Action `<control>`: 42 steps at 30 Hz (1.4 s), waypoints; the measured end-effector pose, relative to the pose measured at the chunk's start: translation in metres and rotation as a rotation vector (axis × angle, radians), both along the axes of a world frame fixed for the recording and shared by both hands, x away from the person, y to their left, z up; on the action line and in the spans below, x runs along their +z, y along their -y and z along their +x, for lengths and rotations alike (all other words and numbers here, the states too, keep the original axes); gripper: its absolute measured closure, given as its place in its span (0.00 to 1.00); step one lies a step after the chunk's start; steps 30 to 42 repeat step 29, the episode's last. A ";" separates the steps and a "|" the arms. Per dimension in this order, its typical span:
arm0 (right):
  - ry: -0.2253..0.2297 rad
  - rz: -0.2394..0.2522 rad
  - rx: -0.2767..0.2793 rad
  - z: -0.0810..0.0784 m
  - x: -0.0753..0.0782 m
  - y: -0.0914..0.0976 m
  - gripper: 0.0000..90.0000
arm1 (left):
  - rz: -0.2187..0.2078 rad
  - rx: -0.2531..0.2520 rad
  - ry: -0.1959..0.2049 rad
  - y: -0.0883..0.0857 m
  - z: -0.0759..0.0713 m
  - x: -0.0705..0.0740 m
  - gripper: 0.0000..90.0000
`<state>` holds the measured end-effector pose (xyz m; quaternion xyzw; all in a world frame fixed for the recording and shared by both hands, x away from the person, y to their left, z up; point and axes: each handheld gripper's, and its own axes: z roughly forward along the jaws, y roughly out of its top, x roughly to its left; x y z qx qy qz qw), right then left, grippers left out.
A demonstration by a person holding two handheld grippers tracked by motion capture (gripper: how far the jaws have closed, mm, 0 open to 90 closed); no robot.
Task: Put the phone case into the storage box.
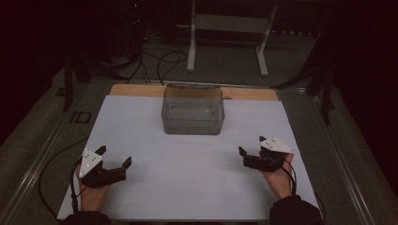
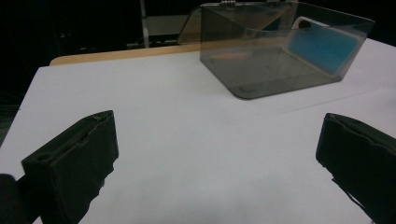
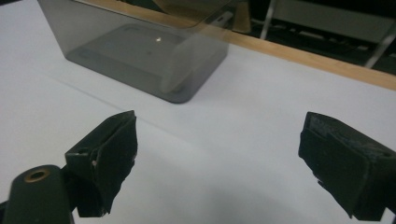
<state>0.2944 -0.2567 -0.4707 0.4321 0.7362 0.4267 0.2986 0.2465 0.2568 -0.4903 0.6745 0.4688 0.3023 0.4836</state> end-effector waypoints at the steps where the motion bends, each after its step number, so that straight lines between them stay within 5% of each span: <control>1: -0.002 0.009 -0.008 -0.002 -0.002 0.003 0.13 | -0.001 0.000 0.002 -0.001 0.000 0.000 0.00; 8: 0.037 0.079 -0.001 -0.023 -0.012 0.017 0.11 | -0.002 -0.002 0.007 -0.002 0.000 0.000 0.00; 17: 0.080 0.085 0.006 -0.040 -0.024 0.026 0.11 | 0.000 -0.003 0.026 -0.004 -0.003 0.001 0.00; 42: 0.078 0.121 0.025 -0.045 -0.024 0.034 0.11 | 0.008 -0.002 0.026 -0.007 -0.004 0.000 0.00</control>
